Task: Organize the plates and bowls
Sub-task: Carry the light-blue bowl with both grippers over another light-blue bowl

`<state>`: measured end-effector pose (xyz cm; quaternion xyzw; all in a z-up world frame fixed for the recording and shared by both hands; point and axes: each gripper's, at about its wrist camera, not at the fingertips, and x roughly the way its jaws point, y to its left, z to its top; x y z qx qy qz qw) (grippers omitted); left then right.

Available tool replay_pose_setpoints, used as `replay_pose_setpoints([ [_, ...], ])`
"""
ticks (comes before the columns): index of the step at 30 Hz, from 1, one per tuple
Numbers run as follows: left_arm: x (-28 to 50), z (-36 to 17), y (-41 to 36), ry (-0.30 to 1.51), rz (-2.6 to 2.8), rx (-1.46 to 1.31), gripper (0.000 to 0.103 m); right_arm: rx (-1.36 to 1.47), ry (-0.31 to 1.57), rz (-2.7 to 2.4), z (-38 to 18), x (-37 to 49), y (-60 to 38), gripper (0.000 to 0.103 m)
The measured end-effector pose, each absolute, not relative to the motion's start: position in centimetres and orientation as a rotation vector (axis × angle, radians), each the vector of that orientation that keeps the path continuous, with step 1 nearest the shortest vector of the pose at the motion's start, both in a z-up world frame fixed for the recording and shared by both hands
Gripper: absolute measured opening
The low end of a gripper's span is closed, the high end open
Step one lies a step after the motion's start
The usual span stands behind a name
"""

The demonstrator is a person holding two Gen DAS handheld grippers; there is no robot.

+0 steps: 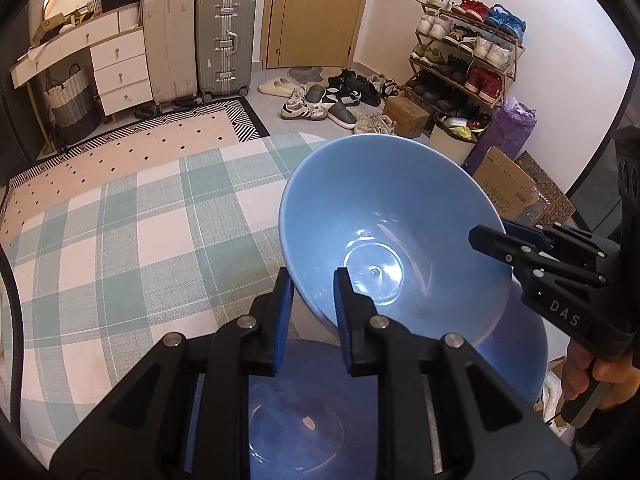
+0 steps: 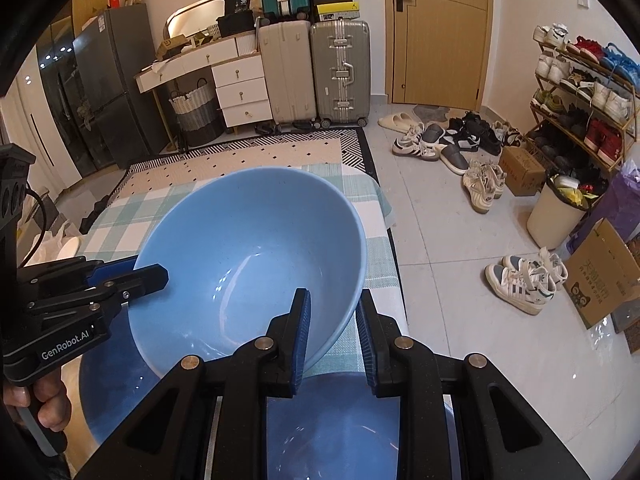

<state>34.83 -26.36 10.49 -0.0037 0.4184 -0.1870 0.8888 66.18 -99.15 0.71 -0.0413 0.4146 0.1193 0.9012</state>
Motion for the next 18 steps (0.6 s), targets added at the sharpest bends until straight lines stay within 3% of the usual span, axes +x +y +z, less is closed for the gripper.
replay_pose_setpoints([
  [18, 25.9, 18.6, -24.3, 0.754, -0.376, -0.014, 0.018, -0.107, 0.733, 0.267, 7.3, 58.7, -98.0, 0.024],
])
